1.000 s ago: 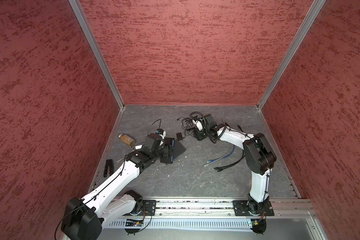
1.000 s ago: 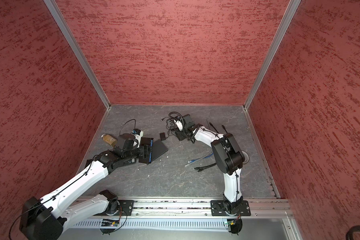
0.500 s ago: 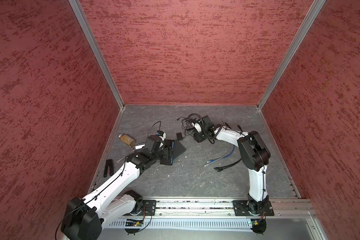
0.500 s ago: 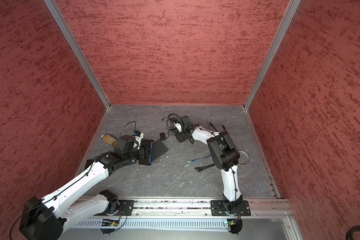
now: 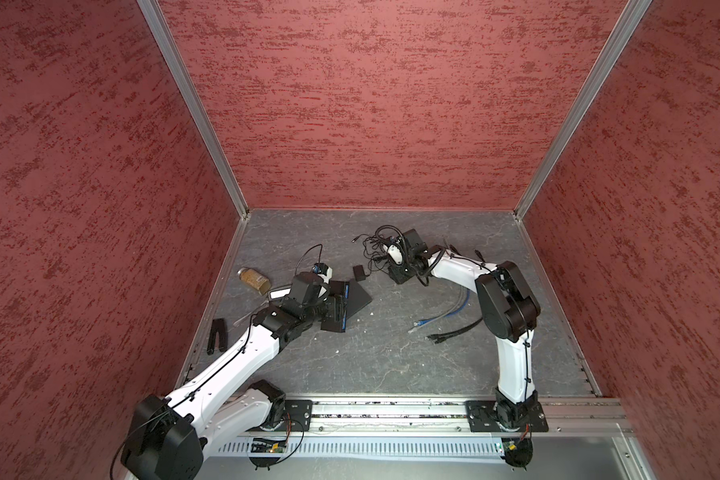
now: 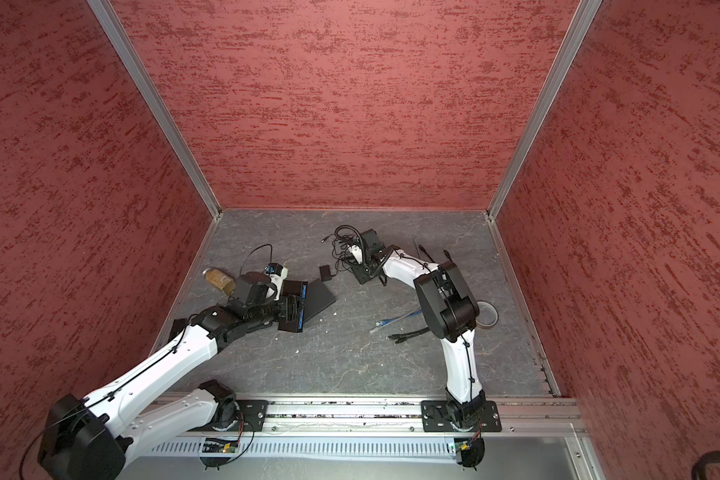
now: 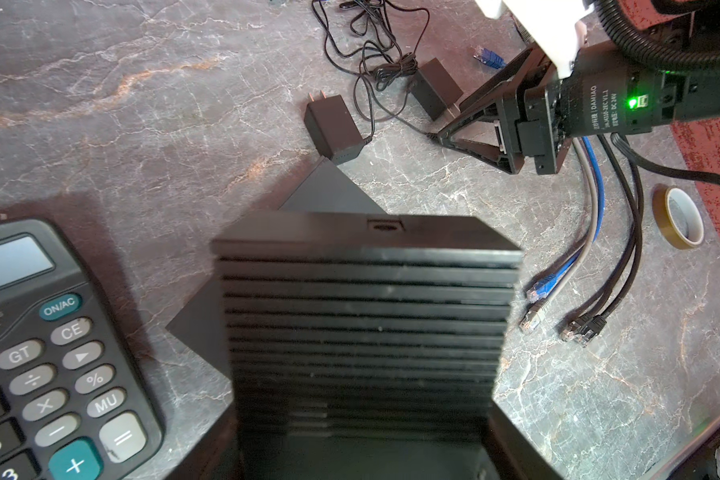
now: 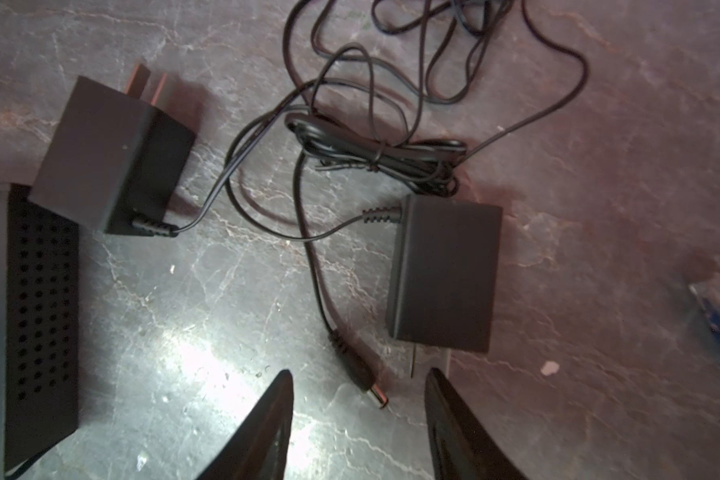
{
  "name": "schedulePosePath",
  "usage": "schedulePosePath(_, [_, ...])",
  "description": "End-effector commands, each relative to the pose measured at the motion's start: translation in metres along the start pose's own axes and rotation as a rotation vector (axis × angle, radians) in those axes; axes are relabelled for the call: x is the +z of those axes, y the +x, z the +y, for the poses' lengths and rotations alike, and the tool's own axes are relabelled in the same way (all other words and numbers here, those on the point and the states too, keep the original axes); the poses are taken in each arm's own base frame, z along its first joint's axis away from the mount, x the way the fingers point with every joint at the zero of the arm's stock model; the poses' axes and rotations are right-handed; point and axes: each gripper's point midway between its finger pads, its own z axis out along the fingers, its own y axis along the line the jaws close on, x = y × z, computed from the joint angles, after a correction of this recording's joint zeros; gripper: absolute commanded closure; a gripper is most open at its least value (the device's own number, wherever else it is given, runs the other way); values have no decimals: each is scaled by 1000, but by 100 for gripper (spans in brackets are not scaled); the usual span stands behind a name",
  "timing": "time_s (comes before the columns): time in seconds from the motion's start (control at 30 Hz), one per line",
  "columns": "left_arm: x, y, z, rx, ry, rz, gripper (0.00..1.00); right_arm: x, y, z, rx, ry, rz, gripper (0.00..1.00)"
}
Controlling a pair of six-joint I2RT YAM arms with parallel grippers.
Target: Insert the plug into the switch port
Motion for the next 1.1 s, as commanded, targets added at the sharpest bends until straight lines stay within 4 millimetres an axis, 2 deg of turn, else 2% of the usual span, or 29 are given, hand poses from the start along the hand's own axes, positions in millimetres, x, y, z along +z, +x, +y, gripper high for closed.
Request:
schedulePosePath(0.0, [0,-12,-7,-2,37,-49,49,-16,-16,10,-43,-11,-32,48])
schedulePosePath(0.3, [3,-10,-9,1,49,-39,49,-27,-31,20,-80,-13,-92,50])
schedulePosePath(0.57, [5,-8,-8,-4,50,-38,49,-5,-22,13,-113,15,-2,54])
schedulePosePath(0.9, [6,-6,-8,-6,52,-34,48,7,-11,13,-144,0,74,61])
schedulePosePath(1.07, [7,-5,-8,-5,54,-31,48,17,-1,4,-146,48,118,63])
